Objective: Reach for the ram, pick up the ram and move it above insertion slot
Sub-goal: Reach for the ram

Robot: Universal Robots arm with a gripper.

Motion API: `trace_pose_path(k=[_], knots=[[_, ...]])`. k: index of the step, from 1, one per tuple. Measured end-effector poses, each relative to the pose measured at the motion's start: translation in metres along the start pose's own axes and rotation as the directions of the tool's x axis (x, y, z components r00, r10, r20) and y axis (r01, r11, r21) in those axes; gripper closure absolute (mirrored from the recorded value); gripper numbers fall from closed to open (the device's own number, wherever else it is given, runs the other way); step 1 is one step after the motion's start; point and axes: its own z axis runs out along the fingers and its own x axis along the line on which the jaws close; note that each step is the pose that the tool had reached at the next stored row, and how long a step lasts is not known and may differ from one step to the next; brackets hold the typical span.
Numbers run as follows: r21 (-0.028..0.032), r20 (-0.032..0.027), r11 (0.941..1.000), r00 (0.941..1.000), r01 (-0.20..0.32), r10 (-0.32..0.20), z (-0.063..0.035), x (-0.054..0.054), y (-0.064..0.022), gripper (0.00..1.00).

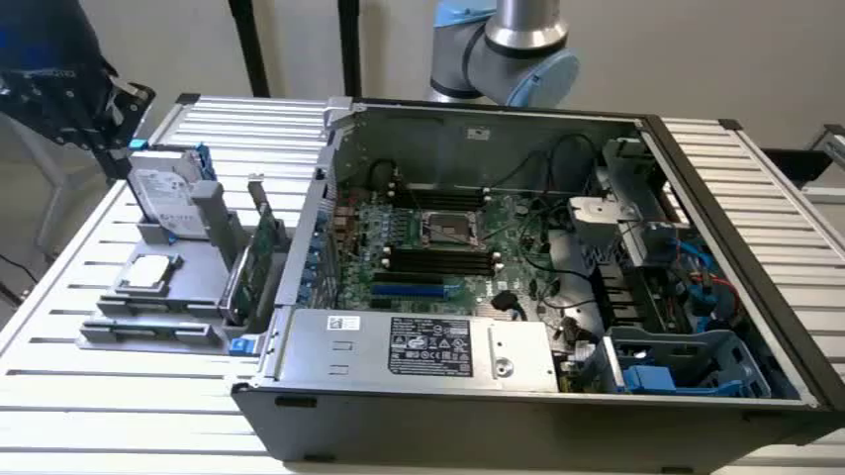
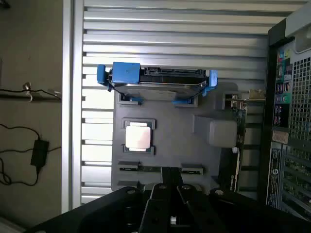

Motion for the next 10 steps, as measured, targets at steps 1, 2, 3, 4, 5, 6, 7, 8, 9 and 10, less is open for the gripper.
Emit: trace_pose_path(k=[1, 2, 3, 4, 5, 6, 7, 8, 9, 10], knots=[[0.0000, 0.0000, 1.0000, 1.0000, 0.000, 0.000, 0.0000, 0.0000, 0.0000, 0.89], [0.0000, 0.0001, 1.0000, 1.0000, 0.000, 0.000, 0.0000, 0.0000, 0.0000, 0.89], [0.0000, 0.0000, 1.0000, 1.0000, 0.000, 0.000, 0.0000, 0.0000, 0.0000, 0.89], [0.0000, 0.0000, 1.0000, 1.0000, 0.000, 0.000, 0.0000, 0.0000, 0.0000, 0.89], [0.0000, 0.0000, 1.0000, 1.0000, 0.000, 0.000, 0.0000, 0.0000, 0.0000, 0.89], [0.0000, 0.0000, 1.0000, 1.0000, 0.000, 0.000, 0.0000, 0.0000, 0.0000, 0.89], [0.0000, 0.0000, 1.0000, 1.0000, 0.000, 0.000, 0.0000, 0.0000, 0.0000, 0.89], [0.0000, 0.0001, 1.0000, 1.0000, 0.000, 0.000, 0.0000, 0.0000, 0.0000, 0.89], [0.0000, 0.0000, 1.0000, 1.0000, 0.000, 0.000, 0.0000, 0.0000, 0.0000, 0.89], [0.0000, 0.0000, 1.0000, 1.0000, 0.000, 0.000, 0.0000, 0.0000, 0.0000, 0.89]])
